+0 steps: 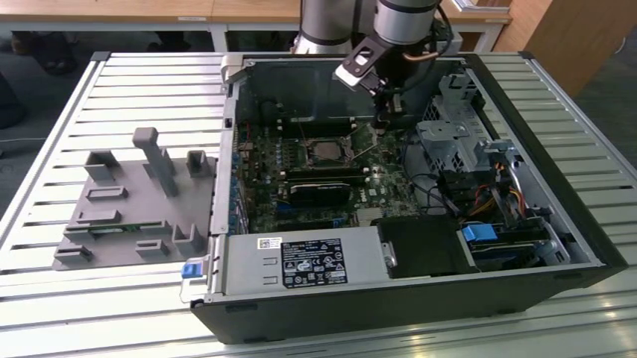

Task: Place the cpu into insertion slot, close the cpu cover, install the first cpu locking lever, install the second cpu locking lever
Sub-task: 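Close the cpu cover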

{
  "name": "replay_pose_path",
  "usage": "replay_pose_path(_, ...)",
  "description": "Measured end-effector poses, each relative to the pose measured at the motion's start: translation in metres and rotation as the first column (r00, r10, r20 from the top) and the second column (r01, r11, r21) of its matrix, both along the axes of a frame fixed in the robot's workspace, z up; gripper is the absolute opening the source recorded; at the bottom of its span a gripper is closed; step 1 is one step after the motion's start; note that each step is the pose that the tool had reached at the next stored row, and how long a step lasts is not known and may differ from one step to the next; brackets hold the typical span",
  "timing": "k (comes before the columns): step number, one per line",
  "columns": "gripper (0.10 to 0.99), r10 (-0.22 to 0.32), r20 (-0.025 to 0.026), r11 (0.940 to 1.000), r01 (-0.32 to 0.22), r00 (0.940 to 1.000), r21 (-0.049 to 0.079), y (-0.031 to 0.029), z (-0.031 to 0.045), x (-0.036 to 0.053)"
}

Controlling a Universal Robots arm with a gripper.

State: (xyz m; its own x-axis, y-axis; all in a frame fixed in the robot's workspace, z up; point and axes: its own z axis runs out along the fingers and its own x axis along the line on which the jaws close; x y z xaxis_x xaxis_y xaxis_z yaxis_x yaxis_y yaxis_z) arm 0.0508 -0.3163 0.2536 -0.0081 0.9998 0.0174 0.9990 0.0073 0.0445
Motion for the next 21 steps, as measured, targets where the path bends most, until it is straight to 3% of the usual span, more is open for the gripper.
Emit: replay_pose_path(21, 0.106, 0.000, -0.0076, 1.0000, 0.000, 1.0000, 0.000, 0.0017, -0.0110, 0.0152)
